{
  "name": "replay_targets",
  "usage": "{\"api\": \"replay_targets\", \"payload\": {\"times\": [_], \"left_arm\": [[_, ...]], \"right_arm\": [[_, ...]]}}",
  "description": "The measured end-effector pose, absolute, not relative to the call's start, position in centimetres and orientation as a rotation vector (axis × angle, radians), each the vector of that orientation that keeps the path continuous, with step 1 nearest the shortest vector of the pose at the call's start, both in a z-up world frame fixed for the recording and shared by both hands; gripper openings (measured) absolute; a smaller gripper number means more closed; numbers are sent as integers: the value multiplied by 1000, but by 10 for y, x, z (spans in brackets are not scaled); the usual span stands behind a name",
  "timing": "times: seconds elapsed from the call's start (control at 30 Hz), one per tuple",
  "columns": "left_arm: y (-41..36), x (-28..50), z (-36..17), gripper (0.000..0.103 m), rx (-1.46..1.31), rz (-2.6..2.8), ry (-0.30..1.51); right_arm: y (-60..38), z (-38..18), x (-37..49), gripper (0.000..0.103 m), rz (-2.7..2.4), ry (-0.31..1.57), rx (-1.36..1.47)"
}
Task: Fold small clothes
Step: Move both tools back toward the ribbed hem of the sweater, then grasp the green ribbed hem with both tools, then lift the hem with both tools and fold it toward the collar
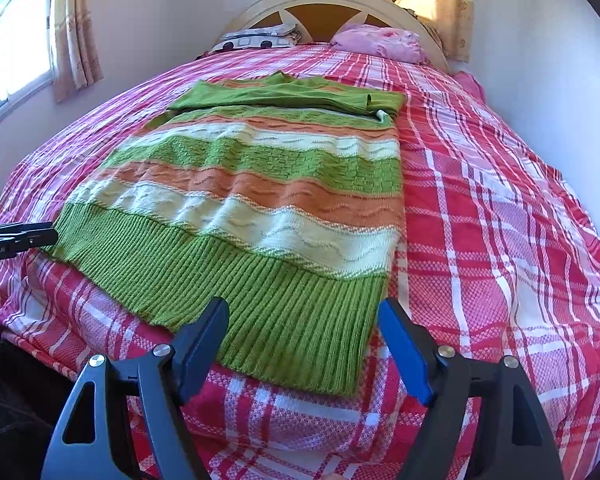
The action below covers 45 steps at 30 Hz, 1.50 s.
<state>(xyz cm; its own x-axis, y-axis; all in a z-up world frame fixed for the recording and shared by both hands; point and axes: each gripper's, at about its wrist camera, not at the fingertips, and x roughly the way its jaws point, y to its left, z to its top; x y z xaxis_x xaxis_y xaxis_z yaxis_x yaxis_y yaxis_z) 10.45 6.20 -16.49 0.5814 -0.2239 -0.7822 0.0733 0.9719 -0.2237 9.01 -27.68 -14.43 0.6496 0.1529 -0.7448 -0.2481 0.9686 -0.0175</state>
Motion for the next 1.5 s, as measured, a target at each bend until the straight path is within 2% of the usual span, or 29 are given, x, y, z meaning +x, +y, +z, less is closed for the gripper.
{"api": "replay_targets", "payload": {"times": [0.47,0.8,0.87,0.9,1.0,1.07,1.3,1.5], "left_arm": [[67,108,-167,51,-164,-145,906],[65,106,-168,49,-182,-200,859],[66,106,-169,50,-191,-200,855],[66,106,-169,50,-193,-202,854],[71,107,-171,47,-233,-228,855],[77,107,-171,10,-274,-252,863],[105,103,-147,9,-420,-301,773],[107,108,-125,9,-421,-303,715]], "right_arm": [[-323,-150,88,78,186,841,49],[-310,-152,87,76,240,829,45],[-304,-153,87,60,251,829,30],[-302,-153,87,57,254,830,20],[-301,-154,87,39,261,835,15],[-306,-153,86,14,280,835,39],[-332,-135,79,11,371,743,214],[-332,-114,88,10,401,691,265]]}}
